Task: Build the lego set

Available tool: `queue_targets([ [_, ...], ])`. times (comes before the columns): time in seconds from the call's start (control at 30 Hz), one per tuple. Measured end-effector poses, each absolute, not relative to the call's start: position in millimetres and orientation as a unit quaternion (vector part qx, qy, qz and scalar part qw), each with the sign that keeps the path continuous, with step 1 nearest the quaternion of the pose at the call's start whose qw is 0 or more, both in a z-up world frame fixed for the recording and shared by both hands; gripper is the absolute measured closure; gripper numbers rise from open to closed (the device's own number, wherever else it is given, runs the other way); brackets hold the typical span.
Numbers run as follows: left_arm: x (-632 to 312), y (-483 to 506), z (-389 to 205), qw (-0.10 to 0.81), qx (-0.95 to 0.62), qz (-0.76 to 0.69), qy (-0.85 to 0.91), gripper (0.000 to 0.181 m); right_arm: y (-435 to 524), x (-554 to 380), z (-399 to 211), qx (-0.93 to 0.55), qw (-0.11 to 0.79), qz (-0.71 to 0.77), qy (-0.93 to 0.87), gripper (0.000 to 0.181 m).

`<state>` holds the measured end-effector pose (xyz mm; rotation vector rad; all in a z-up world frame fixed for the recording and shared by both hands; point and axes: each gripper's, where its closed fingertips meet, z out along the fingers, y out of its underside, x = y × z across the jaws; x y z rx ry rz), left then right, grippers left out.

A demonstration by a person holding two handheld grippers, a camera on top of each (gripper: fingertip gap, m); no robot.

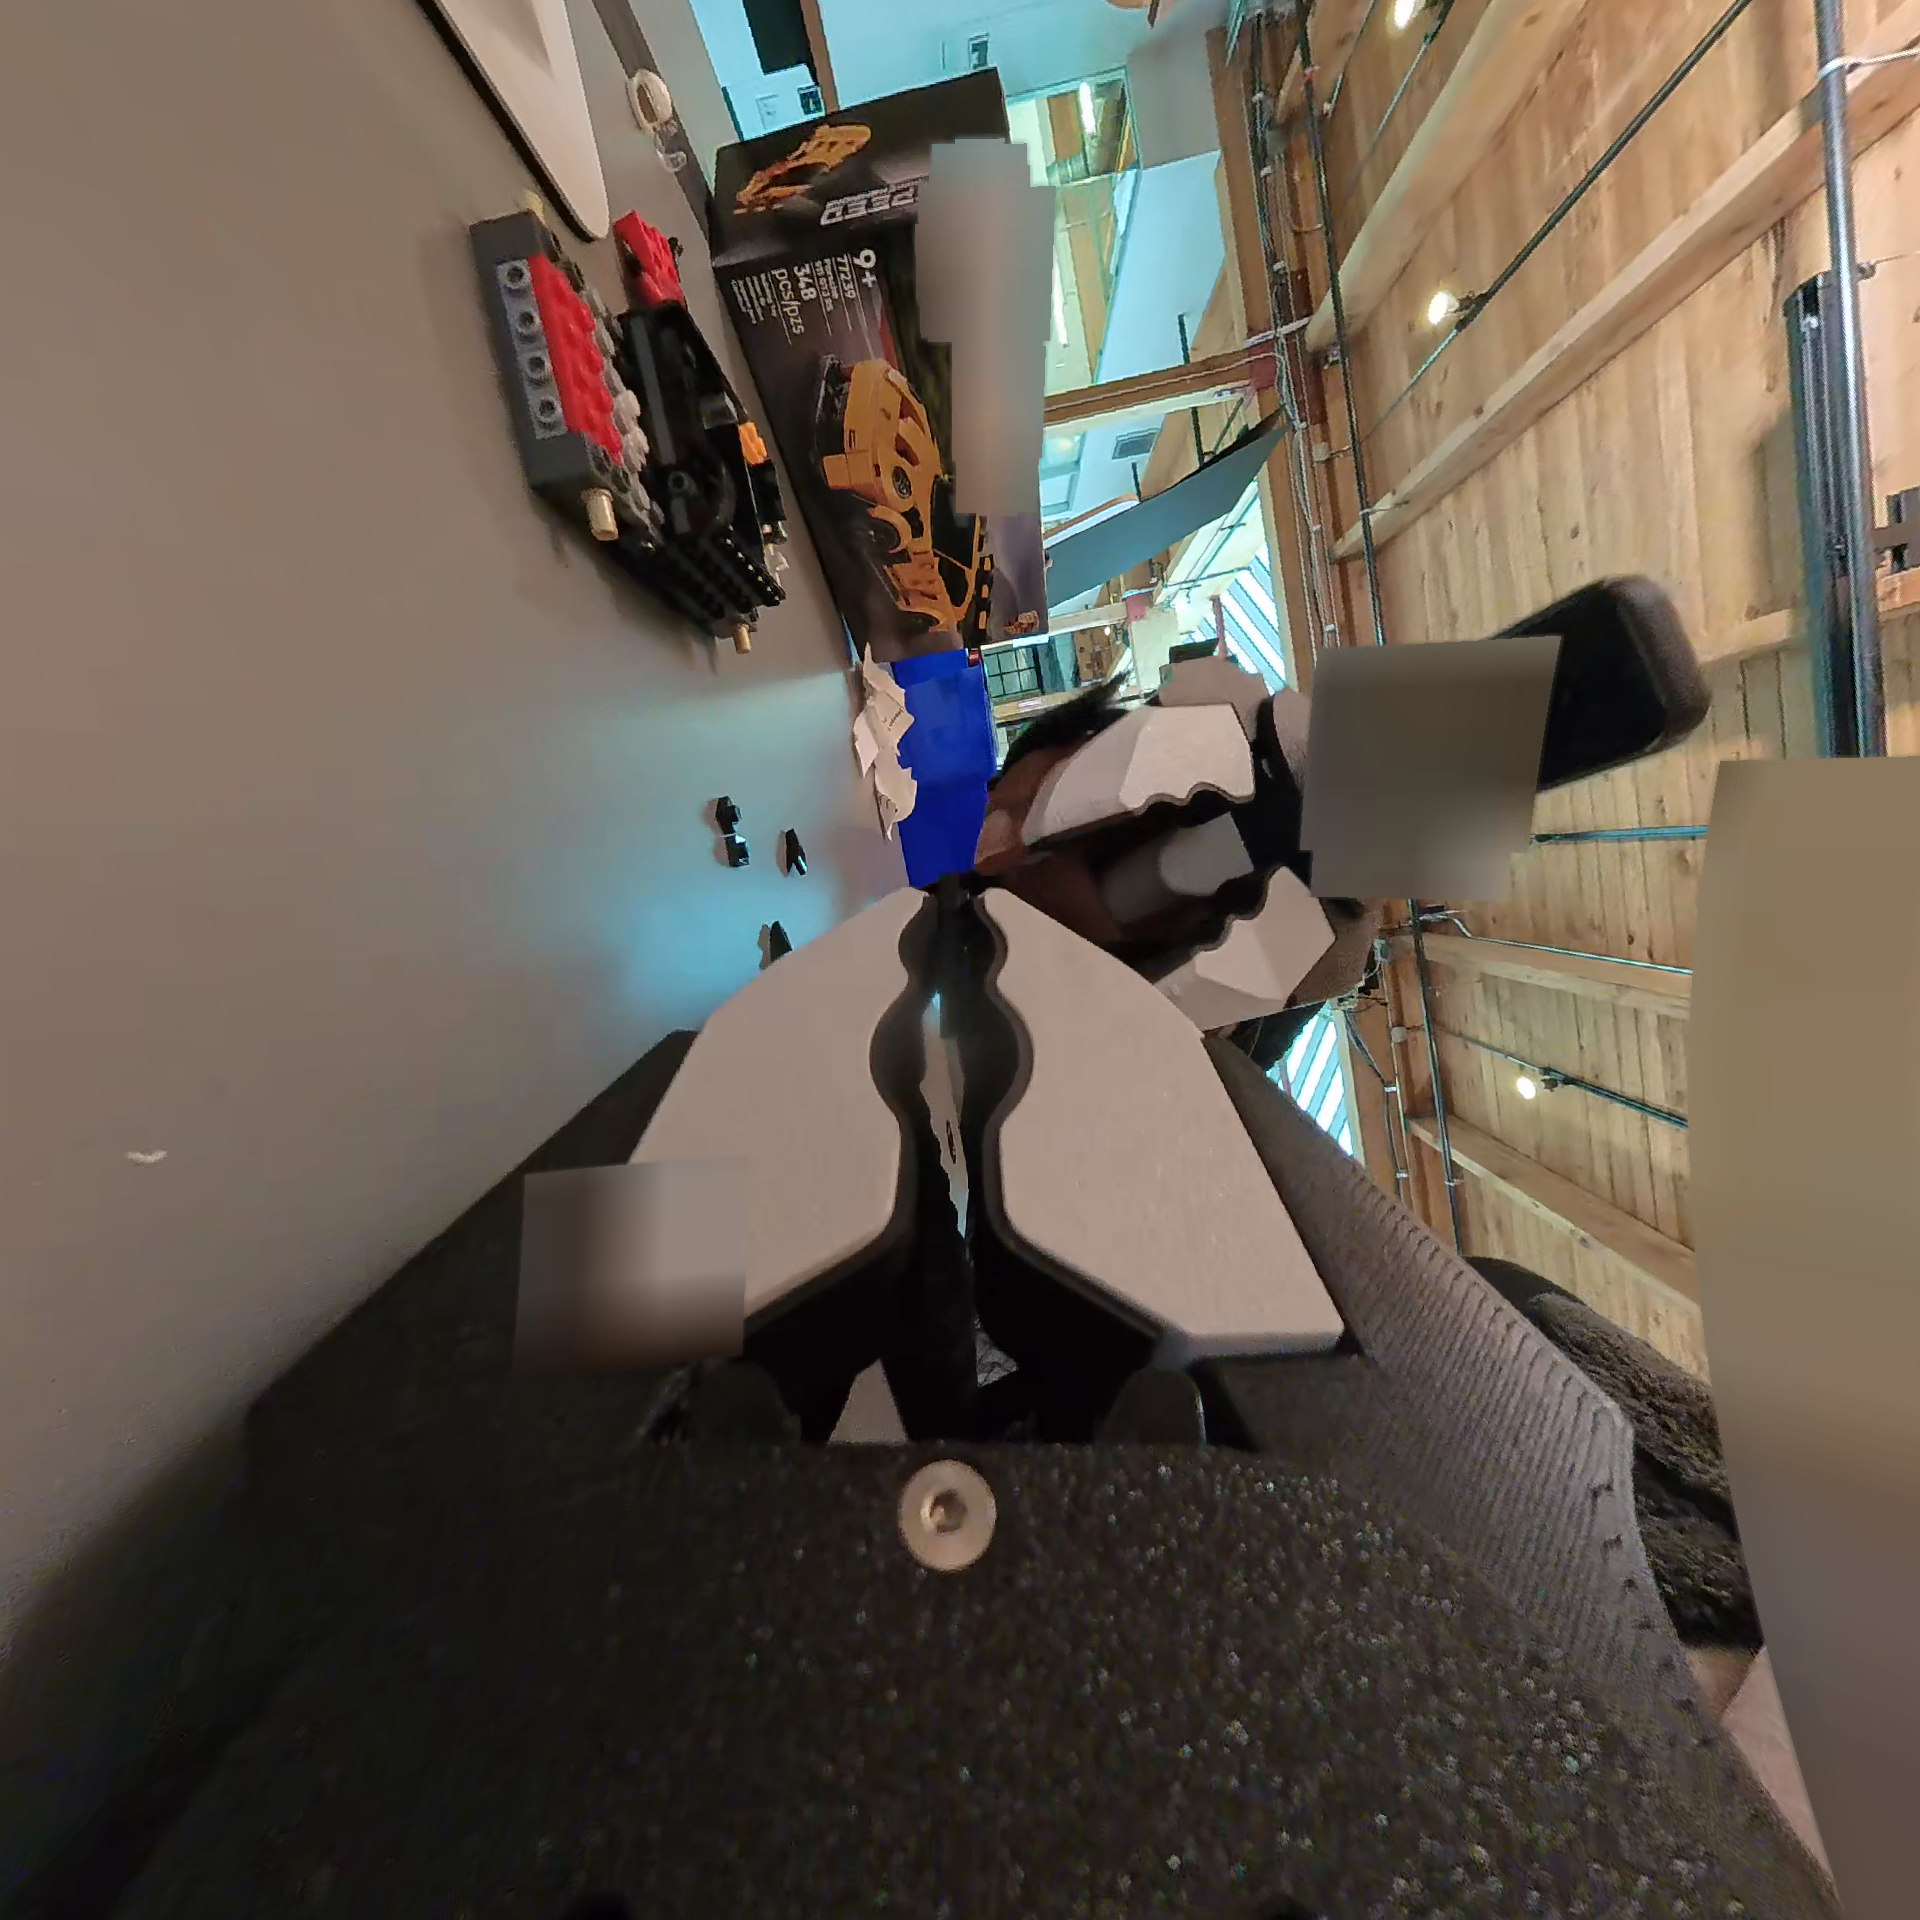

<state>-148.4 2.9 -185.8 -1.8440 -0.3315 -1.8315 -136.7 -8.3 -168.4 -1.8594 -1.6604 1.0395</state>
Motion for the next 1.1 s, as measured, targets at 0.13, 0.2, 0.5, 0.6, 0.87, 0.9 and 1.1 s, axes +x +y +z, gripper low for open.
queue_targets([
  [0.13, -150.8, 5.1, -186.3, 0.260, -0.679, -0.674, -0.131, 0.176, -6.7, -121.9, -178.1, -0.701, 0.272, 0.310, -0.582, 0.144],
  [0.2, -153.2, 7.3, -186.4, 0.262, -0.676, -0.674, -0.139, 0.176, -8.1, -120.3, -185.7, -0.724, 0.298, 0.283, -0.553, 0.144],
  [0.5, -153.6, 8.6, -183.4, 0.264, -0.667, -0.679, -0.156, 0.177, -8.8, -139.6, -197.5, -0.748, 0.382, 0.237, -0.489, 0.151],
  [0.6, -152.5, 8.0, -182.0, 0.265, -0.665, -0.680, -0.158, 0.176, -9.3, -141.8, -199.8, -0.746, 0.376, 0.237, -0.497, 0.158],
  [0.87, -152.6, 8.4, -183.7, 0.262, -0.665, -0.680, -0.163, 0.176, -6.5, -140.2, -200.0, -0.744, 0.377, 0.237, -0.498, 0.164],
  [0.9, -152.5, 8.4, -184.0, 0.262, -0.665, -0.680, -0.163, 0.176, -6.2, -140.3, -200.3, -0.744, 0.377, 0.236, -0.499, 0.165],
  [1.1, -152.6, 8.6, -185.3, 0.259, -0.665, -0.680, -0.166, 0.176, -5.7, -140.4, -201.0, -0.734, 0.383, 0.230, -0.512, 0.165],
])
